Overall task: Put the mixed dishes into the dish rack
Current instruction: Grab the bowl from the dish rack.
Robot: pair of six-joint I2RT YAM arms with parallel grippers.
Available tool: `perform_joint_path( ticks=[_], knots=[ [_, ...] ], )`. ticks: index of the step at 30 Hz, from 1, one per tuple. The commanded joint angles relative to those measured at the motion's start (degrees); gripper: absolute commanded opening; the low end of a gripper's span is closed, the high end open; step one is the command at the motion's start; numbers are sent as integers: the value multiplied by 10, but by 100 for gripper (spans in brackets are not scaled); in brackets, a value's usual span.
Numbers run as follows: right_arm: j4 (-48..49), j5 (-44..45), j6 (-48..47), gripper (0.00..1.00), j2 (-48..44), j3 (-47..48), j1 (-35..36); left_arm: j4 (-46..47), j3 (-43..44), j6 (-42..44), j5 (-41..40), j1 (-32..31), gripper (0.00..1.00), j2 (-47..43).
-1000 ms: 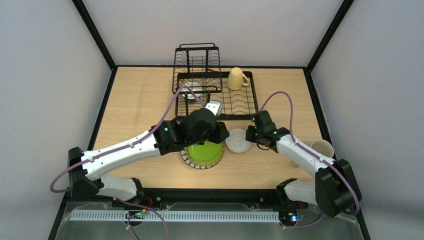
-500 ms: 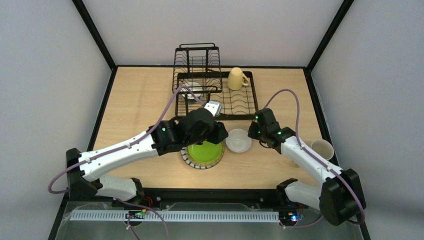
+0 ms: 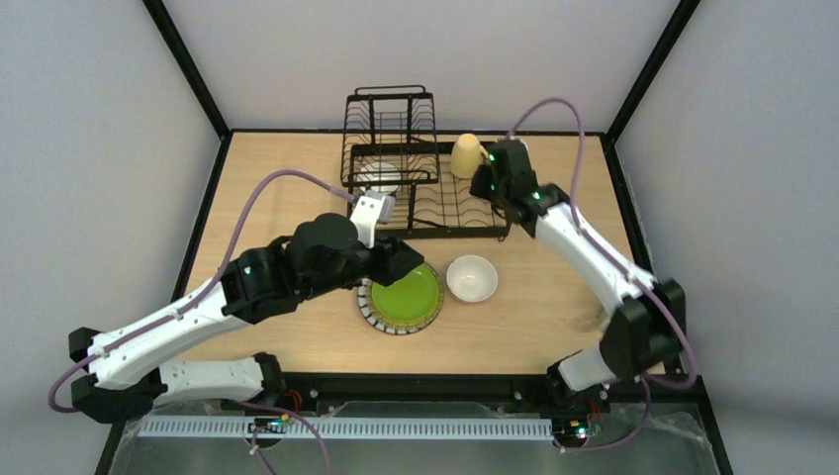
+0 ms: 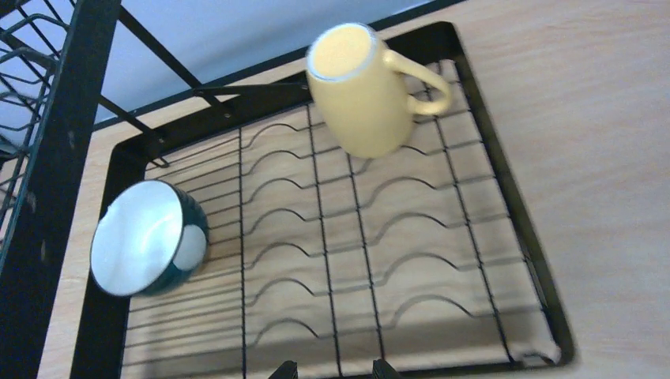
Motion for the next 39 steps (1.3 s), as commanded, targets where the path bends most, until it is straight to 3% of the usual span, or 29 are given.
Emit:
perform_joint_path(
  ticks=[1, 8, 20, 39],
  knots=[
    [25, -21, -44, 52, 115, 93, 1, -28, -10, 11, -11, -5, 99, -4],
    [113, -169, -28, 50, 285, 187, -55, -52, 37, 29, -51, -4, 99, 19],
    [197, -421, -30, 50, 472, 327, -77, -12, 57, 75, -68, 0, 99, 32],
    [200, -558, -33, 63, 576, 427, -59, 3, 57, 94, -54, 25, 99, 45]
  ],
)
